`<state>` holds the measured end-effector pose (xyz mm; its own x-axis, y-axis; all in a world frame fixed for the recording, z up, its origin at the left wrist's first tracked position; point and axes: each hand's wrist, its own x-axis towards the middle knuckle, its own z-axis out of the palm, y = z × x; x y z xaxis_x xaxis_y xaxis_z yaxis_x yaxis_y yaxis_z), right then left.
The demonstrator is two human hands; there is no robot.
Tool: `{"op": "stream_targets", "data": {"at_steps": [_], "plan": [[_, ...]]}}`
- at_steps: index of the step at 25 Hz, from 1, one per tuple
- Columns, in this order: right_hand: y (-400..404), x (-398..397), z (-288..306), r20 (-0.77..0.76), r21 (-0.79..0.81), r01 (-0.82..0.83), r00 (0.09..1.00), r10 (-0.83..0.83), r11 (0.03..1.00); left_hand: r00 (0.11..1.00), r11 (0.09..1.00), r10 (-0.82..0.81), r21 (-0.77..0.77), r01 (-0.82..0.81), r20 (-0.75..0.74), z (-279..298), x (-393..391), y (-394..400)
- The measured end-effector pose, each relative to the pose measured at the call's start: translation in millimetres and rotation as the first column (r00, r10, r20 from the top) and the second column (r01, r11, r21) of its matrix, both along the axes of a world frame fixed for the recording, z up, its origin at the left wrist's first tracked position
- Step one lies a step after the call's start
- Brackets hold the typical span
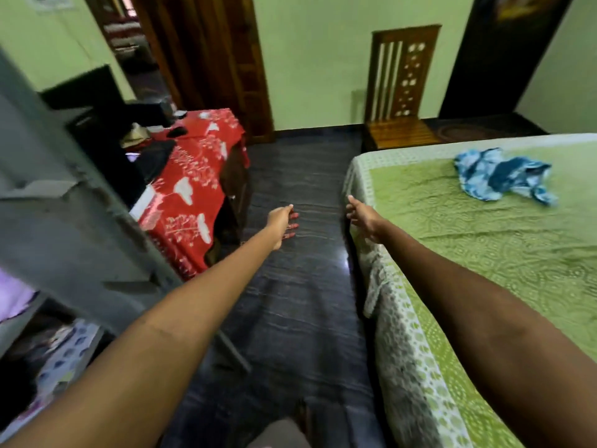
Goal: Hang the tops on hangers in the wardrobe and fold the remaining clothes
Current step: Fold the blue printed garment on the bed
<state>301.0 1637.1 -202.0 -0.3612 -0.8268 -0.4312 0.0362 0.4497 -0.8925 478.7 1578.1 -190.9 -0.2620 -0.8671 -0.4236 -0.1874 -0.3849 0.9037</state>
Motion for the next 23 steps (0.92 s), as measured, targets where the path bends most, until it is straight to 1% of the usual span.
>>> {"op": "stream_targets", "data": {"at_steps": [4, 7, 9, 11, 13, 16, 18, 21, 23], "plan": [[-38, -43, -8, 0.056, -0.003, 0.104, 0.993, -0.104, 0.995, 0.991, 0.992, -0.129, -0.011, 0.129, 0.042, -13, -55, -72], [-65, -67, -8, -0.042, 0.054, 0.152, 0.988, -0.150, 0.987, 0.957, 0.962, -0.271, -0.014, 0.274, 0.100, -14, -98, -114], [-82, -85, -10, -0.049, 0.072, 0.192, 0.981, -0.189, 0.979, 0.938, 0.942, -0.332, -0.024, 0.336, 0.097, -13, -125, -134], [-99, -107, -17, -0.039, 0.092, 0.237, 0.971, -0.234, 0.967, 0.916, 0.919, -0.393, 0.010, 0.394, 0.086, -14, -156, -153], [-118, -136, -28, -0.050, 0.107, 0.281, 0.960, -0.277, 0.954, 0.878, 0.885, -0.464, 0.016, 0.465, 0.121, -20, -187, -177], [-156, -191, -46, -0.076, 0.143, 0.337, 0.941, -0.329, 0.931, 0.846, 0.859, -0.508, 0.026, 0.511, 0.163, -38, -241, -229], [-182, -228, -56, -0.082, 0.139, 0.365, 0.931, -0.356, 0.921, 0.832, 0.849, -0.527, 0.068, 0.523, 0.174, -51, -278, -261], [-227, -287, -67, -0.049, 0.147, 0.397, 0.918, -0.394, 0.906, 0.770, 0.797, -0.603, 0.119, 0.592, 0.208, -64, -347, -306], [-256, -326, -67, -0.048, 0.152, 0.423, 0.906, -0.421, 0.893, 0.740, 0.773, -0.631, 0.102, 0.627, 0.234, -62, -400, -340]]}}
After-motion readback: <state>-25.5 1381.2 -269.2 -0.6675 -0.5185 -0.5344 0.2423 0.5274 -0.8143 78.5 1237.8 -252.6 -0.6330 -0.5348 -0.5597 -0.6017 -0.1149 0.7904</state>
